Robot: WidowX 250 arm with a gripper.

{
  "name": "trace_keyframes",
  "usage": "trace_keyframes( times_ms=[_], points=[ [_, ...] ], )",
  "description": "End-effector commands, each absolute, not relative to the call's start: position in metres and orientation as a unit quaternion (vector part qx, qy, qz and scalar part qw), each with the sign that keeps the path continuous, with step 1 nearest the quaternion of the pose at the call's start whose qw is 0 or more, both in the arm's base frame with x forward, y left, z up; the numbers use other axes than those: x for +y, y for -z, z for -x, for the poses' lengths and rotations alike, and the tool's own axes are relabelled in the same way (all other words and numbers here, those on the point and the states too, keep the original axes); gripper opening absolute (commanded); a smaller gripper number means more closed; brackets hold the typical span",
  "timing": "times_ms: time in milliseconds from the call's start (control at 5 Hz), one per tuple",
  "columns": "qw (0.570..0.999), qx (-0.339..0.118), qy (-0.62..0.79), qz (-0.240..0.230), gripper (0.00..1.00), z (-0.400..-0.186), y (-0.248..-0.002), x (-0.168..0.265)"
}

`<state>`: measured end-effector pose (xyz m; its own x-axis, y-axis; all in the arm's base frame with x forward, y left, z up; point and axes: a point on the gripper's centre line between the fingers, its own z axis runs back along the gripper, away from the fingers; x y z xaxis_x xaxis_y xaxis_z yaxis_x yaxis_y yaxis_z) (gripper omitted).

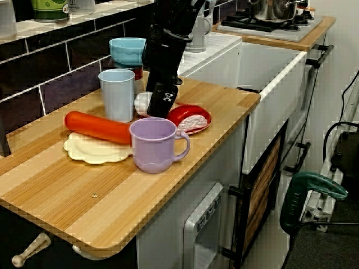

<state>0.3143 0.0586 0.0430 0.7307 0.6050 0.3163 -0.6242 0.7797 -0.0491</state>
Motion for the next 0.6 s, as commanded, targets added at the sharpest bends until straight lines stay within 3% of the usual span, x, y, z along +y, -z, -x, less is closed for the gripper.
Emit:
trace_keyframes(
  times_ms=[0, 400],
  points=[
    [0.925, -0.175, -0.336, -0.021, 0.00, -0.330, -0.057, 0.071],
    [0.925, -0.176, -0.337, 0.003, 0.00, -0.324, -0.081, 0.070]
  ],
)
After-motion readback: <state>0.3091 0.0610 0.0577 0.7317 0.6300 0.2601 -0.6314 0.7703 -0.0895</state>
